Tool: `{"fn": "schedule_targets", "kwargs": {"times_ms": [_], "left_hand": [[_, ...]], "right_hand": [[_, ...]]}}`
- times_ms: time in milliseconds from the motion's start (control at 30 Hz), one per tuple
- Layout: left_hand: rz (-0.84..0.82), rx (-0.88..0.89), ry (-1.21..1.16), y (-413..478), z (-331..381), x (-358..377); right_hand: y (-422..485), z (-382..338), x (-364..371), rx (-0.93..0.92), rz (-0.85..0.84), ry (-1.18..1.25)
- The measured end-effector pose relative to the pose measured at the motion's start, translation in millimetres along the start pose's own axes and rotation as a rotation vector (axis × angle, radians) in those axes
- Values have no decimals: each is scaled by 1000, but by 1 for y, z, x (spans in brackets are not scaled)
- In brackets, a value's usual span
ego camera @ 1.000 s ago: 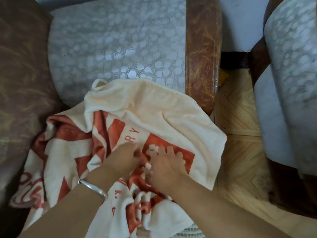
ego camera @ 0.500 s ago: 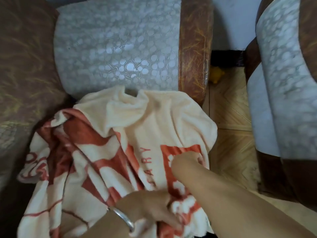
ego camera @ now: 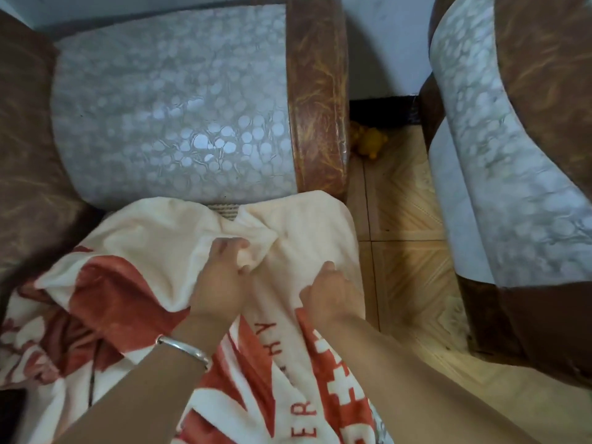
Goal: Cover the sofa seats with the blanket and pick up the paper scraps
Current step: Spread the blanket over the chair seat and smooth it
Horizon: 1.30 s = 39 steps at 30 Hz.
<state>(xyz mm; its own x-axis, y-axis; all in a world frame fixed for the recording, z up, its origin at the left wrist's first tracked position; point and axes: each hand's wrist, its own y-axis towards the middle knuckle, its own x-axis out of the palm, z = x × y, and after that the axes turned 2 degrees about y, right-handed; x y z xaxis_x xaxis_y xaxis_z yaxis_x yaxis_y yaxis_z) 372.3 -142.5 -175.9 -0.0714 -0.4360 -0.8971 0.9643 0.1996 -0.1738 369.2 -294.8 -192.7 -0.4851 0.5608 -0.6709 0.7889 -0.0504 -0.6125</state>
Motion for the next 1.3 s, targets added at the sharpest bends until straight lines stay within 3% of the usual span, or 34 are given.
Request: {"fn": "schedule_targets", "kwargs": {"times_ms": [100,233,333,433,500,600,767,900,1033,1167,1300], "left_hand": [[-171,72,321,34,-8,-6],[-346,52,452,61,-12,-3],[-208,84,397,73,-12,-6],[97,-16,251,84,-6,-16],[153,-101,222,91,-7,-19],[-21,-121,294,98,-11,-16],[-211,25,205,105,-5,-13],[-387,-13,50,112,-7,-18],[-231,-67,-43,125,-17,-19],[-6,-126,-223,141,-16,-19],[106,-150,-78,154,-18,-19]], "right_hand": [[18,-3,-2,-6,102,37],[39,-7,-9,-71,45,-154],[48,-6,-17,-129,0,-362],[57,12,-29,12,-102,-568],[60,29,-31,101,-245,-650],[61,35,-27,69,-307,-546],[73,-2,-40,-107,83,-141],[87,-16,-39,-140,25,-166],[99,-27,-47,-115,66,-140],[108,-45,-64,-175,263,-105],[113,-56,-56,-224,216,-138]]}}
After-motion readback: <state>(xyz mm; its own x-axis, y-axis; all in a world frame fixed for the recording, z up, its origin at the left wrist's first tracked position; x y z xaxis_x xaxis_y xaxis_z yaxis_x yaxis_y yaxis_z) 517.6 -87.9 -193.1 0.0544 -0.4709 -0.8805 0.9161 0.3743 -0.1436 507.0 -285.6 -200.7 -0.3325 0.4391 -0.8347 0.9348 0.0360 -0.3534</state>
